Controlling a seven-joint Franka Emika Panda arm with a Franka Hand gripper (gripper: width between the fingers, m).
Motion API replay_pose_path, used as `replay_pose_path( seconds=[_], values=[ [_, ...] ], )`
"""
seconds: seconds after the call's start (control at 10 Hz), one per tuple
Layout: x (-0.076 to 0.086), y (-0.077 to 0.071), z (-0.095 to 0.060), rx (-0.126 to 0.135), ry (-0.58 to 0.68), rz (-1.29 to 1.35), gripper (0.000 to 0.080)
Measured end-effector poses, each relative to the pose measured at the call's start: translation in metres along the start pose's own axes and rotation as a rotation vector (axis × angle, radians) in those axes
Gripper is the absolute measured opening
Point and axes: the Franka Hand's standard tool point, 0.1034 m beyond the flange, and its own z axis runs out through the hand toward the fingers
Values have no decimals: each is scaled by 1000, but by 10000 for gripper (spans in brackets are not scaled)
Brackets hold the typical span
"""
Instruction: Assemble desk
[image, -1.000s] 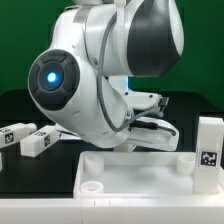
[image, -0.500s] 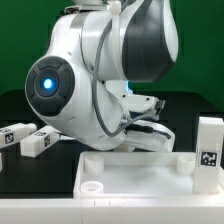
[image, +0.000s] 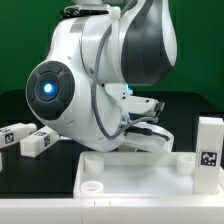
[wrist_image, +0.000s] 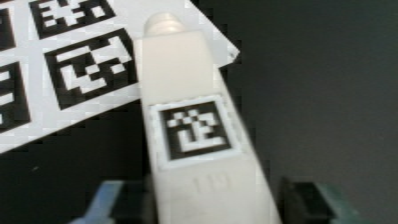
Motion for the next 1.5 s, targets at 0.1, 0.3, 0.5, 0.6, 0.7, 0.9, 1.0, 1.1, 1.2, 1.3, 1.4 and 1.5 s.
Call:
replay_pose_path(
  seconds=[0.1,0.3,0.5,0.6,0.7,0.9,1.0,1.1,1.2,1.3,1.4,1.5],
  values=[
    [0,-1,-1,0,7,-1,284],
    [-13,-3,-21,7,14,-27,284],
    [-33,-5,-74,46,104,-70,284],
    [-39,-10,-98,41,214,-110,284],
    [-40,-14,-99,13,301,-131,284],
    [-38,-17,-99,25,416,-136,284],
    [-37,-19,-106,33,491,-146,284],
    [-43,-16,-128,34,528,-215,284],
    [-42,-16,-163,32,608,-280,284],
    [-45,-27,-182,34,699,-277,284],
    [-54,-39,-178,38,773,-269,284],
    [-53,-36,-173,37,811,-280,284]
  ],
)
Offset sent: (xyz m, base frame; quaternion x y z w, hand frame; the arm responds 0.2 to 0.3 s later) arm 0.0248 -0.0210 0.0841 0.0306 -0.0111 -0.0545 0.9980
